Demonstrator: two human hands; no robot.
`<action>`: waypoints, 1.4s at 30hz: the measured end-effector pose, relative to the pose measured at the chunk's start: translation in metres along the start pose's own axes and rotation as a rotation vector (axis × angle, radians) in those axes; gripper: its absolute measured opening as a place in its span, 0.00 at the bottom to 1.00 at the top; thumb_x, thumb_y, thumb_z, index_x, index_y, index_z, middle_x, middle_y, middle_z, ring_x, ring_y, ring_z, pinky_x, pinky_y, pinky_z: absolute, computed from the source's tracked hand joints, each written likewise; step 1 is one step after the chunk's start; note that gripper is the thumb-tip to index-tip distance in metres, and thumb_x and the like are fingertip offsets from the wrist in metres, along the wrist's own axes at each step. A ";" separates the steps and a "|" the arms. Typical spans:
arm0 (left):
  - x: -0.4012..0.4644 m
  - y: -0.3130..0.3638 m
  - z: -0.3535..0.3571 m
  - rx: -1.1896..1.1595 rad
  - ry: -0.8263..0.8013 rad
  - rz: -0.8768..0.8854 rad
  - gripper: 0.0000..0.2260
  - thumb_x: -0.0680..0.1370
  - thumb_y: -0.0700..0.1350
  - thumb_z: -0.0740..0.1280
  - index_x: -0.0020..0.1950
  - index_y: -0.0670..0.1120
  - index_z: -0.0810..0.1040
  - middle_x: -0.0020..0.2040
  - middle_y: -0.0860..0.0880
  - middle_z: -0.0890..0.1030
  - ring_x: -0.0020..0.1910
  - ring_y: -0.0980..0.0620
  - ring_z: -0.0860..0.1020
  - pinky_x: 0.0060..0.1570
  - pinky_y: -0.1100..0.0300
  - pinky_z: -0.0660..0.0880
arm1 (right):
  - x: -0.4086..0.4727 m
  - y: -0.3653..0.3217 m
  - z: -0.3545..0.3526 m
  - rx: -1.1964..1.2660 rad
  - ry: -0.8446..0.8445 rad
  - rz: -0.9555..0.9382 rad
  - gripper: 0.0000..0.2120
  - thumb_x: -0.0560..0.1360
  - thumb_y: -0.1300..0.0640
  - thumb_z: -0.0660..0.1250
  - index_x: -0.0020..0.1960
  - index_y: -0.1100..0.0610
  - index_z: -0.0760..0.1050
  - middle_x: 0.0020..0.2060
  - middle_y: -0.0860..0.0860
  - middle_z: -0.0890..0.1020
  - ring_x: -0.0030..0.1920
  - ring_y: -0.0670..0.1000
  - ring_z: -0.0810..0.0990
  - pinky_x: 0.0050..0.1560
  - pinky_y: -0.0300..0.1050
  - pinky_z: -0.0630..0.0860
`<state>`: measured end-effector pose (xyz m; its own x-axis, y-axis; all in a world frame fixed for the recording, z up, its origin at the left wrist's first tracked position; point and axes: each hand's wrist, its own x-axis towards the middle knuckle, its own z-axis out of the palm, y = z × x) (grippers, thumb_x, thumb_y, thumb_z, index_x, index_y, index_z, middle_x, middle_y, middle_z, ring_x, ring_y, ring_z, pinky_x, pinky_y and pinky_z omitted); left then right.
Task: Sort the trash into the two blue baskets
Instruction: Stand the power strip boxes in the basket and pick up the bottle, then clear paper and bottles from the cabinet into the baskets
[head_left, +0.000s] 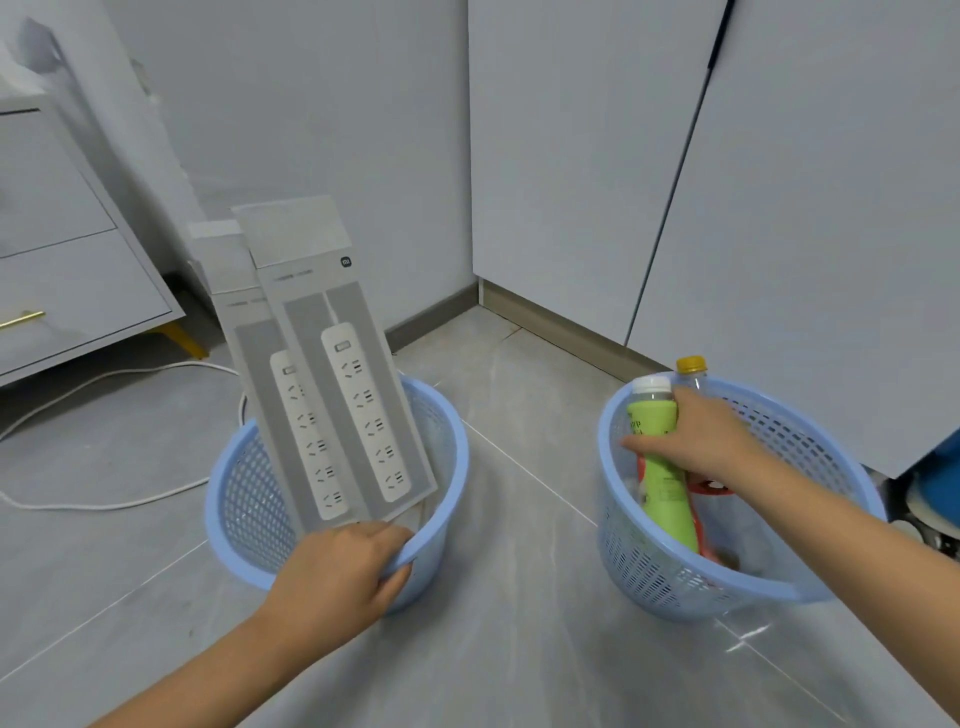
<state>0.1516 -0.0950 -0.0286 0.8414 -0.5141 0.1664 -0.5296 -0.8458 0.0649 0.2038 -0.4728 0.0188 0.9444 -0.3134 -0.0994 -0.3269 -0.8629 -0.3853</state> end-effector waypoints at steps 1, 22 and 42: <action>0.000 0.000 -0.001 0.002 0.002 0.005 0.07 0.70 0.54 0.60 0.34 0.53 0.72 0.27 0.57 0.73 0.24 0.58 0.72 0.22 0.70 0.56 | -0.001 0.000 0.001 -0.048 0.012 0.008 0.33 0.59 0.33 0.71 0.55 0.51 0.70 0.50 0.52 0.80 0.50 0.56 0.78 0.49 0.52 0.77; 0.016 -0.059 -0.018 -0.019 -0.018 -0.265 0.12 0.59 0.55 0.76 0.37 0.52 0.80 0.34 0.55 0.79 0.34 0.53 0.79 0.32 0.63 0.76 | -0.059 -0.210 0.091 -0.042 -0.292 -0.839 0.25 0.71 0.38 0.50 0.58 0.47 0.75 0.55 0.44 0.74 0.61 0.48 0.67 0.62 0.44 0.69; -0.043 -0.333 -0.511 -0.290 0.023 -1.038 0.21 0.75 0.59 0.62 0.66 0.55 0.71 0.46 0.57 0.81 0.53 0.53 0.79 0.52 0.56 0.75 | -0.039 -0.651 -0.210 -0.249 -0.617 -0.735 0.26 0.73 0.43 0.61 0.69 0.49 0.63 0.59 0.52 0.77 0.58 0.54 0.76 0.58 0.50 0.74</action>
<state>0.2367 0.2819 0.4458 0.8936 0.4405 -0.0858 0.4339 -0.7993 0.4157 0.3722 0.0183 0.4661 0.7450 0.5336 -0.4003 0.4163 -0.8408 -0.3460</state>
